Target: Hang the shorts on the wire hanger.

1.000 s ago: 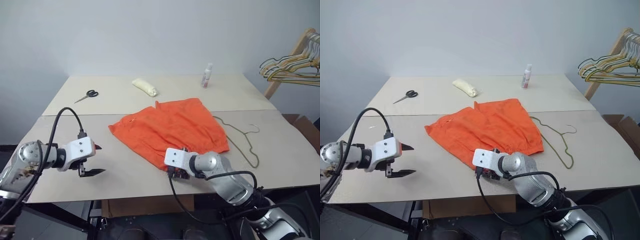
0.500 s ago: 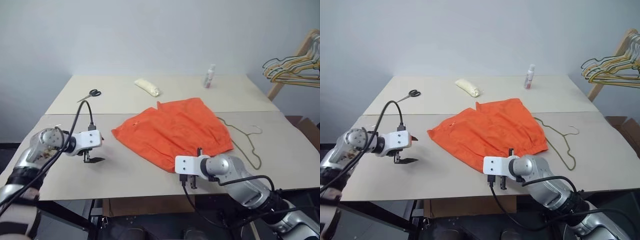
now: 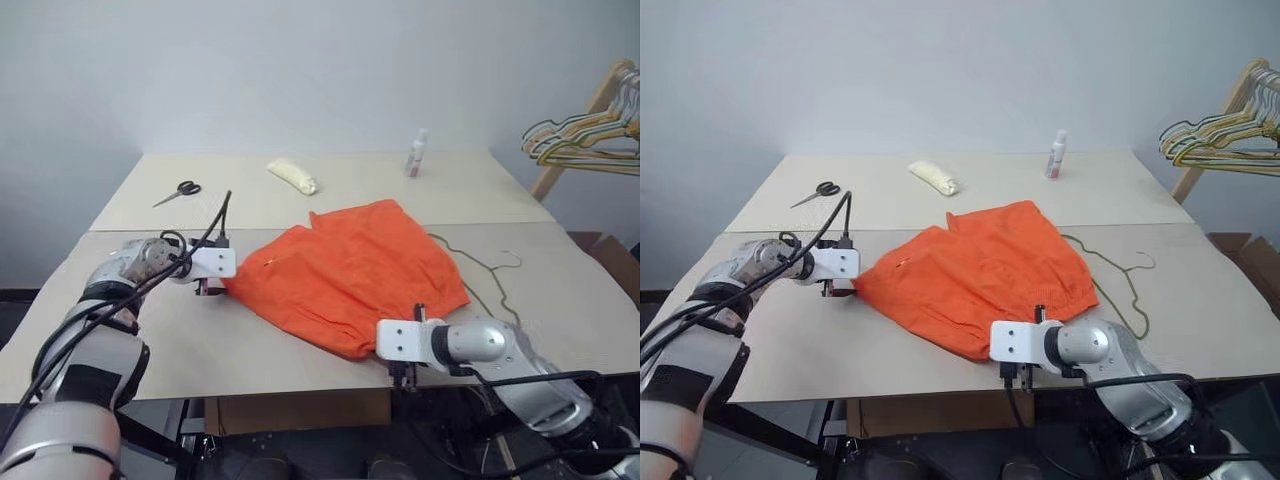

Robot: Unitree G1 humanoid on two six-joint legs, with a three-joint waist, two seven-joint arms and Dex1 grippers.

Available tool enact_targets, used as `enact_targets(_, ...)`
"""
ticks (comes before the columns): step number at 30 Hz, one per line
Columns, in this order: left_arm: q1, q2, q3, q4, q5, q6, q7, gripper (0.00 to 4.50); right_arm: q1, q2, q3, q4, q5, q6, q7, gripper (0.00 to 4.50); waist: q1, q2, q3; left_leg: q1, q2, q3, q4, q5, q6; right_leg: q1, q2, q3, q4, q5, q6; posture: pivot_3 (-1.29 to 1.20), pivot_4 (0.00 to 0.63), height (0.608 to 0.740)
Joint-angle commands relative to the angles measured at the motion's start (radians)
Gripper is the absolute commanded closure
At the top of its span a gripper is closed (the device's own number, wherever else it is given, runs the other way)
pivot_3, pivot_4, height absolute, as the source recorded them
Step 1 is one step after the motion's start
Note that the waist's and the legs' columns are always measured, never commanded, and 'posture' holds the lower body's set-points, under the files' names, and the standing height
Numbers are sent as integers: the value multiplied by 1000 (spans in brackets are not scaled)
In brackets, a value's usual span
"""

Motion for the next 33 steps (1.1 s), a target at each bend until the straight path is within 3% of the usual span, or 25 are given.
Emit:
enact_targets(1, 2, -32, 6, 25, -8, -26, -51, 0, 1, 2, -37, -34, 9, -20, -12, 4488, -1, 0, -1, 0, 0, 0, 0, 0, 0, 0, 0, 0, 0, 0, 0, -31, 0, 740)
enact_targets(4, 13, -36, 27, 27, -31, -53, -100, 570, -4, 10, -30, -21, -2, -22, -23, 4500, -1, 0, -1, 0, 0, 0, 1, 0, 0, 0, 0, 0, 0, 0, 0, -30, 0, 740)
enact_targets(9, 41, -36, 66, 21, -76, -111, -192, 2226, -18, 36, -12, -2, -15, -20, -38, 4500, -4, -1, -1, -1, 0, 0, 1, 0, 0, -1, 0, 0, 0, 0, 0, -21, 0, 740)
enact_targets(16, 54, -16, 60, 21, -50, -115, -164, 4482, -26, 60, -5, 23, -35, -26, -47, 4500, -3, -1, -1, -1, 1, -1, 2, 0, 1, -1, 0, 0, 0, 0, 0, -7, 0, 740)
enact_targets(22, 64, 26, 83, 3, -72, -83, -197, 4482, -41, 73, -7, 72, -76, -22, -76, 4500, -7, -1, -1, -1, 1, 0, 2, 0, 1, -1, 0, 0, 1, 0, 0, -2, 0, 740)
enact_targets(27, 124, 138, 94, -82, -98, -125, -305, 4482, -96, 81, -9, 161, -144, -31, -132, 4500, -39, -1, -1, -1, 2, 0, 2, 0, 1, -2, 1, 2, 1, 0, 0, 10, 0, 740)
enact_targets(30, 214, 203, 126, -224, -175, -109, -410, 4482, -130, 84, -20, 210, -150, -78, -147, 4500, -49, -1, -1, -1, 2, 0, 2, 0, 1, -3, 1, 2, 2, 0, 0, 23, 0, 740)
enact_targets(33, 363, 275, 172, -478, -271, -11, -478, 4482, -165, 87, -22, 268, -136, -192, -153, 4500, -51, -1, -1, -2, 5, 0, 2, -1, 1, -4, 1, 2, 2, 0, 0, 35, 0, 740)
